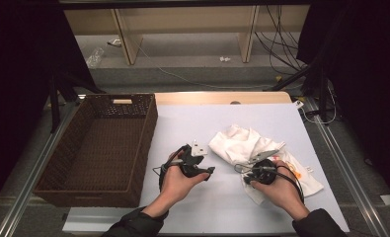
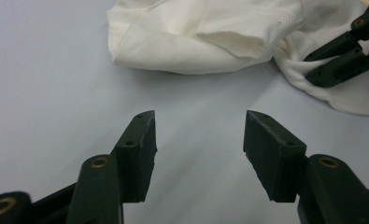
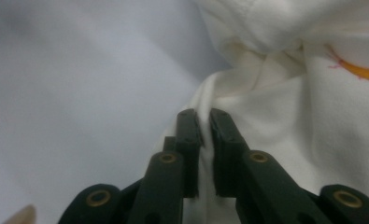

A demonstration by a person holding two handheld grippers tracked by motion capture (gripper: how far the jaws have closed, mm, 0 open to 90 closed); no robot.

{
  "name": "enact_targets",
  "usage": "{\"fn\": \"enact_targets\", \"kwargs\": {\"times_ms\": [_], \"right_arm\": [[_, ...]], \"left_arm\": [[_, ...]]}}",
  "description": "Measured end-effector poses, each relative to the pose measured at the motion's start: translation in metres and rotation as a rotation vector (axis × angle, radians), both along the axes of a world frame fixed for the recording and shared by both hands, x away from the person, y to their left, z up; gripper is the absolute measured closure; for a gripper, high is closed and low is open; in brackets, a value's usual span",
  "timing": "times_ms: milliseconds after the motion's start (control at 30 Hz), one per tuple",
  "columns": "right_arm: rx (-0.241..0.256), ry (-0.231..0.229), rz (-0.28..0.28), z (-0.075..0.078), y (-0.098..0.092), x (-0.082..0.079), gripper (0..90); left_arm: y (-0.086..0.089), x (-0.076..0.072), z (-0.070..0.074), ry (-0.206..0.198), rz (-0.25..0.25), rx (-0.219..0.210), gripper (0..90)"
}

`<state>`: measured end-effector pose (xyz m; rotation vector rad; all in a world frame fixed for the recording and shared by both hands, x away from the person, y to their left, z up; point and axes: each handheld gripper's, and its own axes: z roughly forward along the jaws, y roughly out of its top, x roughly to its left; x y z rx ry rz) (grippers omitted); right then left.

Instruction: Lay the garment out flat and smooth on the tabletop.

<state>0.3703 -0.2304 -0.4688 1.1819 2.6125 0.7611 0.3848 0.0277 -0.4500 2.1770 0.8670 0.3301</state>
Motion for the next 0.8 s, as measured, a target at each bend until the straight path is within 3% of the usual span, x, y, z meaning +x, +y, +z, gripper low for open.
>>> {"fn": "enact_targets", "kwargs": {"times_ms": [67, 100, 133, 333, 400, 567, 633, 700, 800], "right_arm": [[0.021, 0.022, -0.013, 0.001, -0.001, 0.000, 85.9], [0.046, 0.022, 0.001, 0.000, -0.001, -0.001, 86.1], [0.079, 0.052, -0.001, 0.003, 0.001, -0.003, 86.2], [0.188, 0.090, 0.104, 0.010, 0.025, -0.017, 86.2], [0.236, 0.081, 0.143, 0.011, 0.036, -0.022, 86.3], [0.324, 0.047, 0.213, 0.018, 0.059, -0.032, 83.7], [0.338, 0.030, 0.236, 0.019, 0.062, -0.031, 68.5], [0.369, 0.004, 0.220, 0.023, 0.055, -0.024, 66.3], [0.345, -0.114, 0.111, 0.038, 0.026, -0.001, 63.6]], "left_arm": [[0.000, 0.000, 0.000, 0.000, 0.001, 0.000, 44.2], [0.000, 0.000, 0.001, 0.003, 0.002, -0.004, 44.2], [0.001, 0.001, 0.001, 0.002, 0.006, -0.008, 44.2], [0.007, 0.005, 0.003, 0.008, 0.031, -0.031, 44.2], [0.009, 0.007, 0.004, 0.008, 0.041, -0.037, 44.2], [0.013, 0.011, 0.006, 0.005, 0.061, -0.052, 44.5], [0.014, 0.013, 0.007, 0.005, 0.068, -0.057, 44.5], [0.015, 0.017, 0.008, 0.005, 0.079, -0.061, 44.6], [0.016, 0.030, 0.008, 0.009, 0.099, -0.058, 44.7]]}}
